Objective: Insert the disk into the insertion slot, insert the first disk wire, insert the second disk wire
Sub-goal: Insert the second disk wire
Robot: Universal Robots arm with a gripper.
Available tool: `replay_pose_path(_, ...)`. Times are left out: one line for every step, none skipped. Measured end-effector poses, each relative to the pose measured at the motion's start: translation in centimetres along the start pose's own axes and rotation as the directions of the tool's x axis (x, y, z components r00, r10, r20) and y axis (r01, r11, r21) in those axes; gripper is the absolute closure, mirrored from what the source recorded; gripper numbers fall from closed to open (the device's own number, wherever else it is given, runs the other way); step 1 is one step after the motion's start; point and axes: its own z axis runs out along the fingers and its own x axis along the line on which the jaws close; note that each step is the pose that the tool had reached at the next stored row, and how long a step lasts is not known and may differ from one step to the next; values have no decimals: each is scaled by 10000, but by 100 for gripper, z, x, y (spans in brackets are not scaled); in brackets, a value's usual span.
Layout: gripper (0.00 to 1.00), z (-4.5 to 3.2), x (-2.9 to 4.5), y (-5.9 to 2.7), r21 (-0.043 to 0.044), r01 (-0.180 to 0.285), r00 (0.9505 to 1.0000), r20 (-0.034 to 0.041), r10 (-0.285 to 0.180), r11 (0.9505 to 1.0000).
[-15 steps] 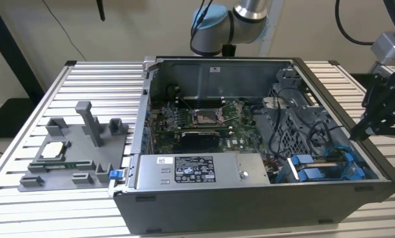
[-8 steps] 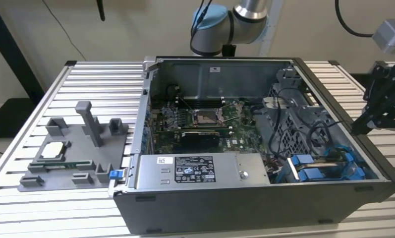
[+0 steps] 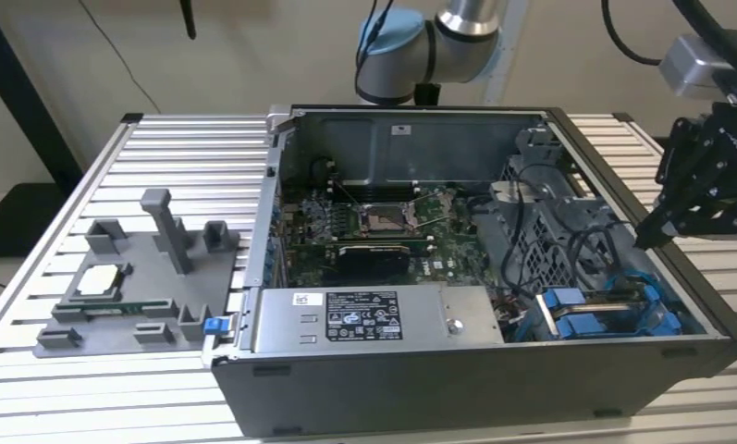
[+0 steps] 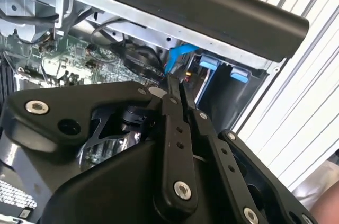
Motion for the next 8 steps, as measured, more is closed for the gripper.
replay_pose_path(100,1,2,32,37,4,10000,9,-4,10000)
replay_pose_path(100,3,3,61,77,9,10000,19,-9,10000)
replay_pose_path(100,6,2,88,123,15,10000,31,-16,9999)
replay_pose_path(100,8,0,116,171,22,10000,42,-23,9999)
replay_pose_path(100,10,-2,143,216,28,10000,52,-29,9998)
replay_pose_path(100,12,-4,171,261,33,10000,63,-34,9997)
replay_pose_path(100,14,-5,198,304,37,10000,73,-40,9995)
replay_pose_path(100,16,-6,230,355,43,10000,84,-46,9994)
